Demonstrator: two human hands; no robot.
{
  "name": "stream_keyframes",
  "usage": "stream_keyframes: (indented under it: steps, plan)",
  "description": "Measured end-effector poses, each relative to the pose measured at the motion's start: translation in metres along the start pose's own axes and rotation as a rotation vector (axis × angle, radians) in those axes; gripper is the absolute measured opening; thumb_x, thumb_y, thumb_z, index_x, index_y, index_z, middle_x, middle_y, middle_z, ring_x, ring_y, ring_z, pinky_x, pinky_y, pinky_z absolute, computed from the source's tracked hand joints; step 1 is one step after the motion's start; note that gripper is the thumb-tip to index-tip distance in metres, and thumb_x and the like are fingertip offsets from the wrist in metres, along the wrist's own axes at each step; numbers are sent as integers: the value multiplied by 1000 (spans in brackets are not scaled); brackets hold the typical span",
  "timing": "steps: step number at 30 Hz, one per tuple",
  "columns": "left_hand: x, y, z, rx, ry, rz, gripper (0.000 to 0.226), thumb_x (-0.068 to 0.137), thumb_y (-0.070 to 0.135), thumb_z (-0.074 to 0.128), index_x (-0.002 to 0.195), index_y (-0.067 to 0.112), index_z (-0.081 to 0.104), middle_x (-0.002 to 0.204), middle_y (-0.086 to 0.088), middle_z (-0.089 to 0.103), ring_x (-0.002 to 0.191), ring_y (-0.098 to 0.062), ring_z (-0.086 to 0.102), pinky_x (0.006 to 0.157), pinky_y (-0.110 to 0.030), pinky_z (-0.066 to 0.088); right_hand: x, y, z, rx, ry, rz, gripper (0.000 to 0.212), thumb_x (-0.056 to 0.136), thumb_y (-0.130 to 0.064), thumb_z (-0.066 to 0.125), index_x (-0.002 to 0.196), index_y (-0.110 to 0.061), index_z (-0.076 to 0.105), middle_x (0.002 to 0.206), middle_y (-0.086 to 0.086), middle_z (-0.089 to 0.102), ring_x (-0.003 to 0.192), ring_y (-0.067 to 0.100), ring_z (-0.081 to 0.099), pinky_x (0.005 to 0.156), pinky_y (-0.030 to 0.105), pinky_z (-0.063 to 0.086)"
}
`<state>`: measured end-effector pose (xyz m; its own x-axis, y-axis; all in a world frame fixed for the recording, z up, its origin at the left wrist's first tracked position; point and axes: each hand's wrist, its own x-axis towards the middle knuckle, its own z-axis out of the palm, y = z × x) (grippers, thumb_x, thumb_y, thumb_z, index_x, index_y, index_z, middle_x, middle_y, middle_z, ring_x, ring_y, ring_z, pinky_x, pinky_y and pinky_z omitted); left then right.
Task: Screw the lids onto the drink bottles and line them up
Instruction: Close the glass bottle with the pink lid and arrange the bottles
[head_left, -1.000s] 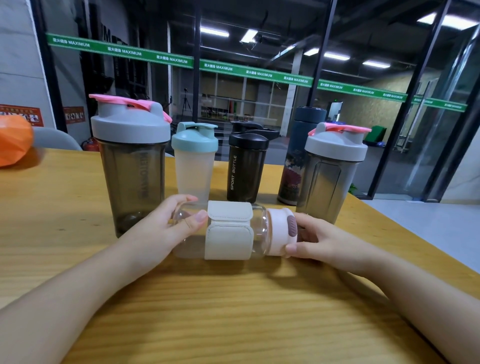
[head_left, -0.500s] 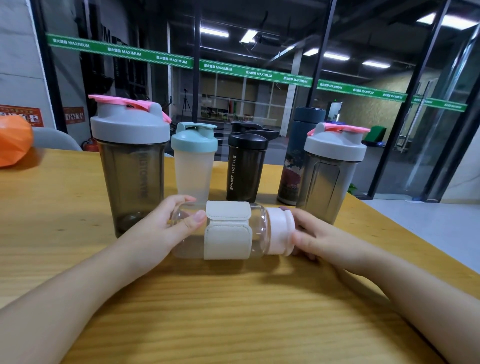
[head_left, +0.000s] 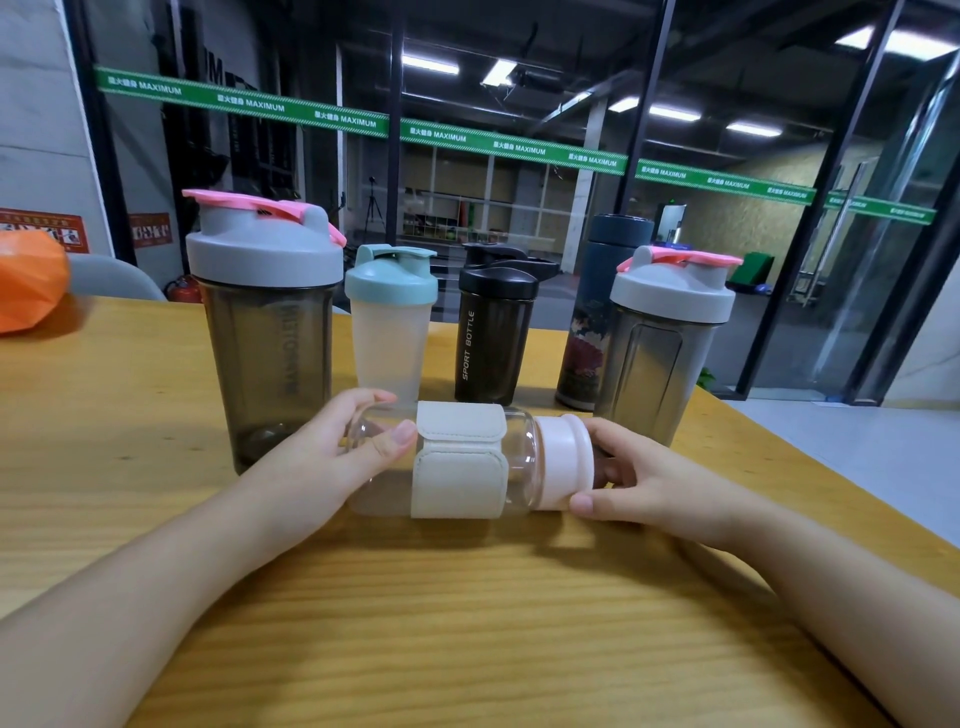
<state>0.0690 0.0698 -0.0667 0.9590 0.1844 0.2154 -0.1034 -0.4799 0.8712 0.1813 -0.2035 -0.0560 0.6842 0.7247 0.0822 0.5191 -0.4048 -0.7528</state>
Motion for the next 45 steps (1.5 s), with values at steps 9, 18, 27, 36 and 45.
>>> stream_keyframes:
  steps: [9,18,27,36,45]
  plan:
    - [-1,-1,1,38,1,13,77,57,85,45,123,46,41,126,-13,57,113,-27,57,100,-47,44,1,-4,-2,-71,24,-27,48,64,-64,64,103,-34,64,87,-18,66,72,6,56,63,19,39]
    - [3,-7,-4,-75,-61,46,85,35,90,62,110,54,46,125,6,59,115,-15,58,95,-49,50,4,-10,10,-127,104,16,65,64,-72,37,81,-14,61,79,5,59,69,6,51,68,30,40]
    - [2,-8,0,-80,-59,97,88,35,86,67,113,50,46,124,6,60,111,-16,61,94,-45,51,2,-11,13,-87,179,-1,81,65,-72,32,93,-2,61,91,17,64,81,25,59,78,41,46]
    - [-5,3,8,-54,-72,102,86,35,74,76,109,49,39,128,16,49,116,-6,55,97,-36,49,-1,-25,10,84,326,-48,75,56,-72,47,102,-13,54,80,-2,59,61,4,58,58,29,48]
    - [-7,6,13,54,-95,133,112,35,81,69,133,43,30,131,22,46,122,-4,48,102,-31,44,1,-43,7,177,484,-109,61,57,-65,53,100,-22,58,77,-15,67,67,-1,61,60,19,51]
